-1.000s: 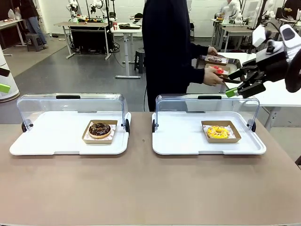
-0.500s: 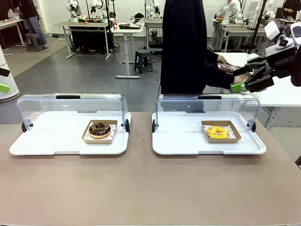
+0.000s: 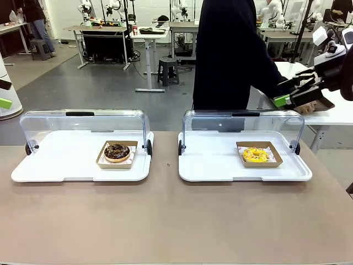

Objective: Provide the desired donut to the person.
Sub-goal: Place the picked Paper togo box onto the Handle tray extended by the person.

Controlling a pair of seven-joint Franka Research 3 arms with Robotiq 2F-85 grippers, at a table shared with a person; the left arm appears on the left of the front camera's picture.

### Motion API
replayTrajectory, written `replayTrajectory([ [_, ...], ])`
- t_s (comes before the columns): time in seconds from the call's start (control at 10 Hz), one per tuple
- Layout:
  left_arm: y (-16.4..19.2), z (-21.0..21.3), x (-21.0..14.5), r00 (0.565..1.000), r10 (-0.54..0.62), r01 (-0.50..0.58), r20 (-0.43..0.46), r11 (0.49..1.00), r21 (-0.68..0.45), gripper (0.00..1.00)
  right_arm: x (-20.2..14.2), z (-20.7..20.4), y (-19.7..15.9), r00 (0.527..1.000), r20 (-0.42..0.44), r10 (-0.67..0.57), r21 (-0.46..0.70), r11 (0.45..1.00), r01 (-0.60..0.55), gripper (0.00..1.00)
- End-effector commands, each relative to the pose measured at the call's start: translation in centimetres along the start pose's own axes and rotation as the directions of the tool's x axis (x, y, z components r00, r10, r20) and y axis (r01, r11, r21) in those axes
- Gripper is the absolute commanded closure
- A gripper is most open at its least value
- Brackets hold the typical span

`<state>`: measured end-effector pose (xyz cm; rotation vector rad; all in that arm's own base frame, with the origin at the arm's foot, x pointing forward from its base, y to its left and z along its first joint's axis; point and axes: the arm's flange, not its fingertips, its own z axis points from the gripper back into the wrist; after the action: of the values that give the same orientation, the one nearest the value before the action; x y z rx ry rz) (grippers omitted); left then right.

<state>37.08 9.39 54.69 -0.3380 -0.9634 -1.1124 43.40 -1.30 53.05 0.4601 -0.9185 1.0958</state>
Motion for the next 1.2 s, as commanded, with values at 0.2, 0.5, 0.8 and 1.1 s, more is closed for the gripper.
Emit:
replayTrajectory([
  [0.2,-0.05,0.03,-0.01,1.000,0.001,-0.001,0.009,1.000,0.000,0.00,-0.10,-0.38,0.59,0.998,-0.015,-0.063,-0.032,0.998,0.062,0.00],
  [0.5,-0.05,0.03,-0.01,1.000,0.001,-0.001,0.009,1.000,0.000,0.00,-0.07,-0.30,0.57,0.996,-0.047,-0.070,-0.053,0.996,0.067,0.00],
  [0.8,-0.05,0.03,-0.01,1.000,0.001,-0.001,0.009,1.000,0.000,0.00,-0.16,-0.16,0.52,0.994,-0.065,-0.082,-0.060,0.995,0.078,0.00],
  [1.1,-0.05,0.03,-0.01,1.000,0.001,-0.001,0.009,1.000,0.000,0.00,0.03,-0.18,0.00,0.998,-0.032,-0.058,-0.044,0.997,0.057,0.00],
])
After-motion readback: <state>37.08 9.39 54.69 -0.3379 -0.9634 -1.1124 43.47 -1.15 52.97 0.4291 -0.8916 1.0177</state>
